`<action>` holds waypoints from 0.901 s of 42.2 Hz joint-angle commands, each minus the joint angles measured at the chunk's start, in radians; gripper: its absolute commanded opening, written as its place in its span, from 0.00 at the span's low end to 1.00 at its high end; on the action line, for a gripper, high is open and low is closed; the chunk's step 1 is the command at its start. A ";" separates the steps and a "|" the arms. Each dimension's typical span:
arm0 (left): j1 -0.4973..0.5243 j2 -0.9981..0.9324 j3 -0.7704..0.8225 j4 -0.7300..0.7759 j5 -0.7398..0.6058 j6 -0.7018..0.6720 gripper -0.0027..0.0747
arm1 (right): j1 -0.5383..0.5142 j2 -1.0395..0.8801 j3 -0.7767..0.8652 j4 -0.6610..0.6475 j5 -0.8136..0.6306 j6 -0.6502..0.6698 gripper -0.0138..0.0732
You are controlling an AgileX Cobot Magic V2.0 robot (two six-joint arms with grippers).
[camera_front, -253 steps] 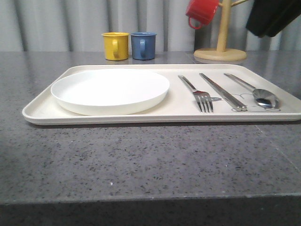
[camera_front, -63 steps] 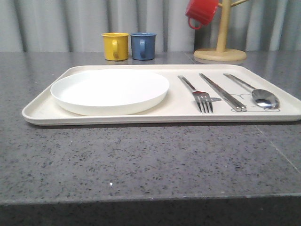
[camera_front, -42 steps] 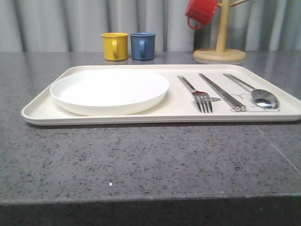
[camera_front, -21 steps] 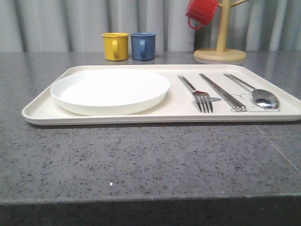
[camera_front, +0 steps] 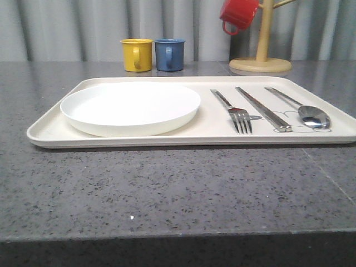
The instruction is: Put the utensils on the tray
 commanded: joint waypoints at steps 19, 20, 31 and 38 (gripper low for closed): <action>0.003 -0.019 0.014 -0.008 -0.080 -0.001 0.01 | 0.046 -0.017 -0.001 -0.104 -0.137 0.084 0.08; 0.003 -0.019 0.014 -0.008 -0.080 -0.001 0.01 | 0.049 -0.017 -0.001 -0.104 -0.138 0.084 0.08; 0.003 -0.019 0.014 -0.008 -0.080 -0.001 0.01 | 0.069 -0.017 -0.001 -0.104 -0.139 0.101 0.08; 0.003 -0.019 0.014 -0.008 -0.080 -0.001 0.01 | 0.067 -0.017 -0.001 -0.104 -0.138 0.101 0.08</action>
